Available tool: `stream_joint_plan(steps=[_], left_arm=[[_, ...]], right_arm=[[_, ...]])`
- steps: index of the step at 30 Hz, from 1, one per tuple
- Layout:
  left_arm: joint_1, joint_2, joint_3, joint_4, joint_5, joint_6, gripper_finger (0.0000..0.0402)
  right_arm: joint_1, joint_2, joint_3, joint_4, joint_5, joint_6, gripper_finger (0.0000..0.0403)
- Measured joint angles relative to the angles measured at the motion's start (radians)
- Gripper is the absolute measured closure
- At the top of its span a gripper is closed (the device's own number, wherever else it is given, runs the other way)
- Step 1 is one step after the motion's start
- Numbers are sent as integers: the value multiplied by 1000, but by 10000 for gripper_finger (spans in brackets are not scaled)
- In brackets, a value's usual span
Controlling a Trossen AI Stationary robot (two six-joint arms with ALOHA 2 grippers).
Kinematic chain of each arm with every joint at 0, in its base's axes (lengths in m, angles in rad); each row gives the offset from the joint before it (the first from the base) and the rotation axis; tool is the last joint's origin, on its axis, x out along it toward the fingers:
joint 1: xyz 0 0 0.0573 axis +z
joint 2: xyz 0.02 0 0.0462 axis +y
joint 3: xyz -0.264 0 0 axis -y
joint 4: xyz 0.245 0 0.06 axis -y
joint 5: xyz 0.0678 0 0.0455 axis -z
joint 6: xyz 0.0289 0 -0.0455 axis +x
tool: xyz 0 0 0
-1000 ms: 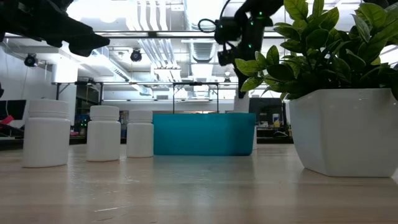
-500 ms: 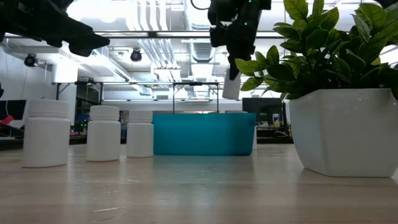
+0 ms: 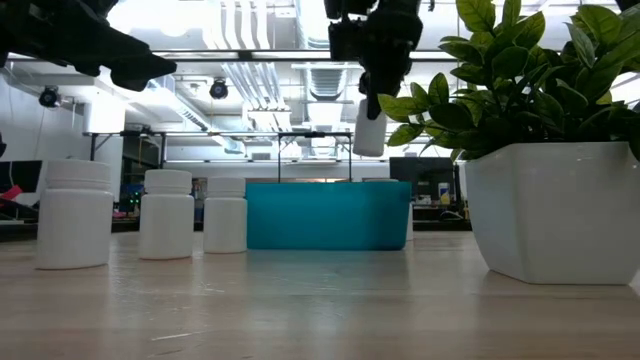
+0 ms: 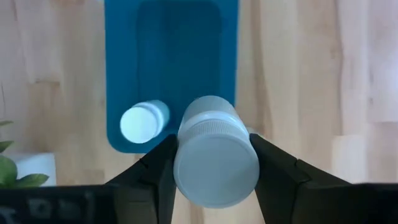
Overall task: Pick and place pill bottles into a basket
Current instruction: Put the white pill bottle in the blue bin
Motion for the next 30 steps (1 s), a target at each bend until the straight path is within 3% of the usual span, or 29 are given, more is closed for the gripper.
stream_joint_plan(steps=[16,30], left_arm=[[0,0,0,0,0,0,140],[0,43,0,0,0,1,140]], right_arm=[[2,3,-129,128,-92,21,251],[15,3,-193,193,-58,25,251]])
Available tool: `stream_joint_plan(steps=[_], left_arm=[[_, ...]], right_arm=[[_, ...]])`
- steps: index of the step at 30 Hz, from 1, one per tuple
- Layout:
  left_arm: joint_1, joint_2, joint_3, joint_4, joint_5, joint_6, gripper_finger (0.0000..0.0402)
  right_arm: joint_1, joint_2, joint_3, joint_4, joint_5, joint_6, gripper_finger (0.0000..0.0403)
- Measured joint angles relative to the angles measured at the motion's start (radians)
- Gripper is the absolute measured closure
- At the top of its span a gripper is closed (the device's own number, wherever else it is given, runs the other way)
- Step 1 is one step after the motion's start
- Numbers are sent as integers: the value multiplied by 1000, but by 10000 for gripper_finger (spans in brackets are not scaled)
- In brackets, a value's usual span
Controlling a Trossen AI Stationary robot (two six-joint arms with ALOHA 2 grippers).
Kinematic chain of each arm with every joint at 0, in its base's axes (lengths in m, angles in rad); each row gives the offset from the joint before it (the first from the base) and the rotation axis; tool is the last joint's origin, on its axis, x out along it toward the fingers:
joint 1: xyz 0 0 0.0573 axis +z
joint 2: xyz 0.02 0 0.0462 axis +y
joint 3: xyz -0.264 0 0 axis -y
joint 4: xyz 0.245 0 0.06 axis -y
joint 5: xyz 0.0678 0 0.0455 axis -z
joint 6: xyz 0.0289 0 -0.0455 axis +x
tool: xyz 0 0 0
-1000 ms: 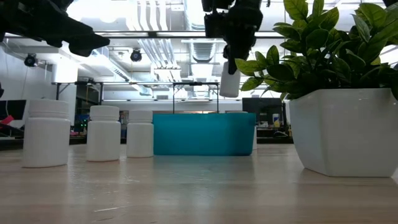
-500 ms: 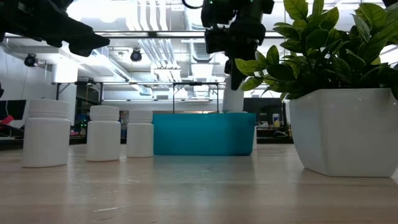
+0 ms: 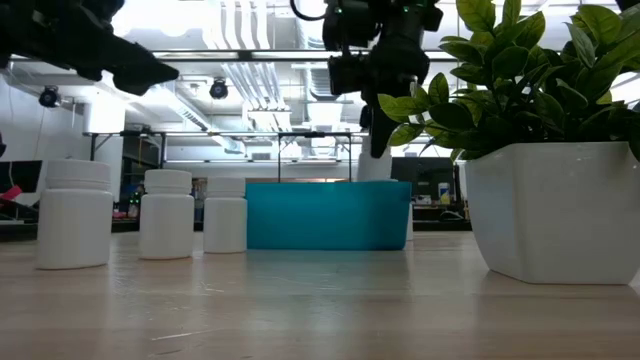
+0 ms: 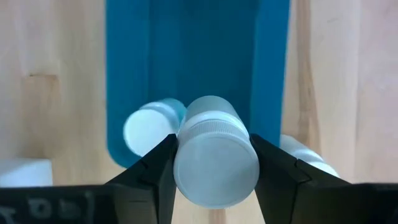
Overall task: Pick and place pill bottles into a basket
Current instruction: Put the white pill bottle in the blue bin
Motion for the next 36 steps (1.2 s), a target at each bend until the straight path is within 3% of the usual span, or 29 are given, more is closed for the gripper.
stream_joint_plan(steps=[36], left_arm=[[0,79,5,58,-1,8,140]], right_arm=[[10,0,-53,54,-5,-12,251]])
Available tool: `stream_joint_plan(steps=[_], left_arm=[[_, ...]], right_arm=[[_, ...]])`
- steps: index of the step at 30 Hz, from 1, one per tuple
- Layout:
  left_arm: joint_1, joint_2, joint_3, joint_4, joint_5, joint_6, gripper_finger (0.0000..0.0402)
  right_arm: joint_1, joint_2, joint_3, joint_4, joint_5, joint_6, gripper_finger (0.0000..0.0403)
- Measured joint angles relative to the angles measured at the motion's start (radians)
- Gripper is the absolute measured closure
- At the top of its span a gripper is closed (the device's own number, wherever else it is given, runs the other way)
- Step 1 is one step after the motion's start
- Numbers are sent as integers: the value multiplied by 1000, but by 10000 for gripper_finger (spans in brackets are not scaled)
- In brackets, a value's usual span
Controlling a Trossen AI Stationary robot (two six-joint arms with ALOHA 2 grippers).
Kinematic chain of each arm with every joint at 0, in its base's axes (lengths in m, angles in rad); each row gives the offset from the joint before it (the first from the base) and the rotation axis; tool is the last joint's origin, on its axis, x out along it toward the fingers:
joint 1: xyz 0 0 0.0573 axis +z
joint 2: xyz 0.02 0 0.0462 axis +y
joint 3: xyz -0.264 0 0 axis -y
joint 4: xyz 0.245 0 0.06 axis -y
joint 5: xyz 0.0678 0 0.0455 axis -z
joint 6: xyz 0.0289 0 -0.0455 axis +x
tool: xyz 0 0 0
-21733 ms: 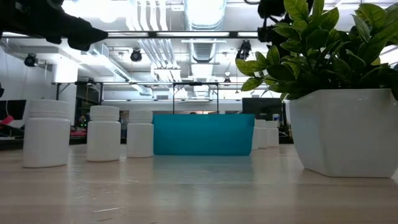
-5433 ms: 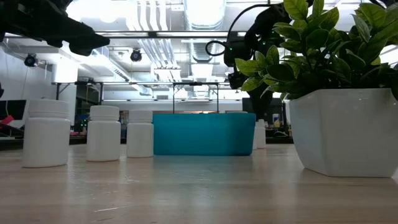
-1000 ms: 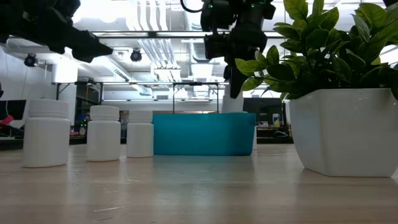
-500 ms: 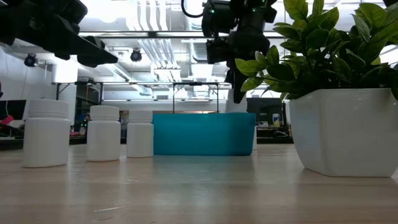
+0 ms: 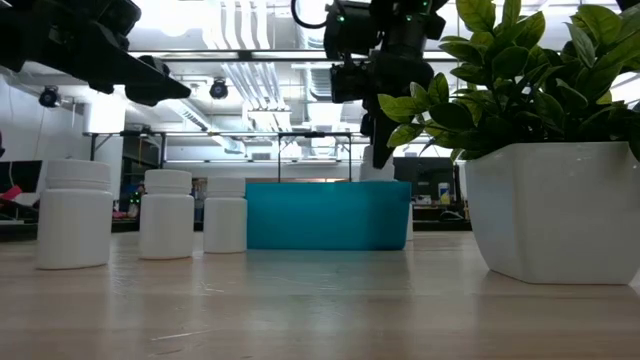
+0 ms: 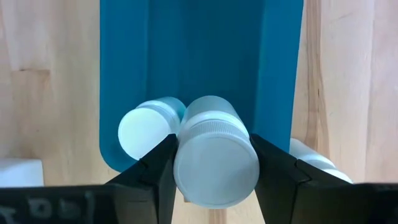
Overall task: Pick and place pill bottles into a basket
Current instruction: Put the white pill bottle in the blue bin
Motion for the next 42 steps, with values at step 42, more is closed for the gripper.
stream_joint_plan(steps=[42], left_arm=[[0,2,0,24,0,0,140]], right_arm=[[88,0,77,-74,139,-500,252]])
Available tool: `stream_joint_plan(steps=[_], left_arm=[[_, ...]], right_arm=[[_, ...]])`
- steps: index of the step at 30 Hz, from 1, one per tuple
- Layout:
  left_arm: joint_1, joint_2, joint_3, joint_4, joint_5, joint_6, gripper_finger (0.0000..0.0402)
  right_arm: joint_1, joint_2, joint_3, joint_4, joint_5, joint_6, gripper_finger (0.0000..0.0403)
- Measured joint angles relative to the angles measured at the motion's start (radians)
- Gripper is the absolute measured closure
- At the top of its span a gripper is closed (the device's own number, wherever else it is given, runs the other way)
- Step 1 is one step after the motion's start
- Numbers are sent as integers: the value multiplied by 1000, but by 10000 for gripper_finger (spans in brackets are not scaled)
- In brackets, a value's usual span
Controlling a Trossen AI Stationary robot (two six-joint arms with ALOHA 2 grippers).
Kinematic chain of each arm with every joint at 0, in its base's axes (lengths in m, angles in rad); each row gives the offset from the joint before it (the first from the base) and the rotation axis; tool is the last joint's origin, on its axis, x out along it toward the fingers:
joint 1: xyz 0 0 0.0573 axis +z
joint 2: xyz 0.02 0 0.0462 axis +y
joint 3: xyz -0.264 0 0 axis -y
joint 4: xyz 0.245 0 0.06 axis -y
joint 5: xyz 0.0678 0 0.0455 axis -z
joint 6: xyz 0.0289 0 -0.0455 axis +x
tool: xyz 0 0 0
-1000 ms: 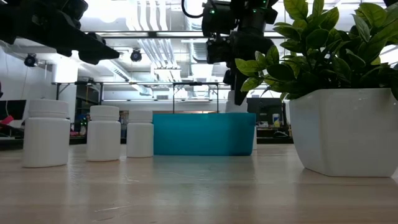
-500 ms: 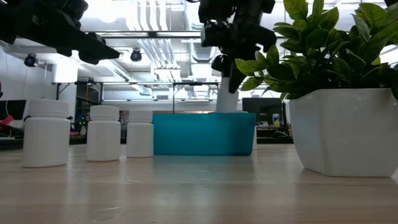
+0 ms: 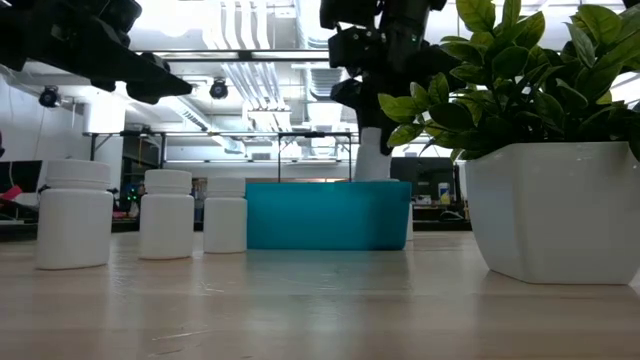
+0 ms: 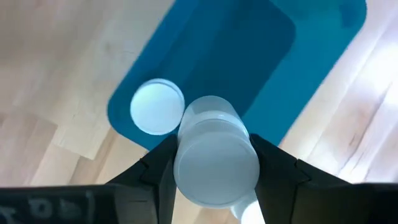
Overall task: Pick and place pill bottles into a basket
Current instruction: Put the white pill bottle in the blue bin
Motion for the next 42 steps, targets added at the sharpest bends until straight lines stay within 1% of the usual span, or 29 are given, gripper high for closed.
stream_joint_plan(steps=[9,15,20,23,30,38,42], left_arm=[[0,0,0,0,0,0,140],[0,0,0,0,0,0,140],[0,0,0,0,0,0,140],[0,0,0,0,0,0,140],[0,0,0,-2,0,0,140],[0,0,0,-5,0,0,140],[0,0,-2,-5,0,-3,140]], right_arm=[[-20,15,-5,8,0,8,252],[-22,84,3,-4,-1,8,252],[-22,148,53,-75,15,8,252],[-22,169,72,-86,15,7,252],[-22,177,102,-87,10,4,252],[-24,178,95,-67,-35,10,252],[-34,178,94,-60,-37,16,252]])
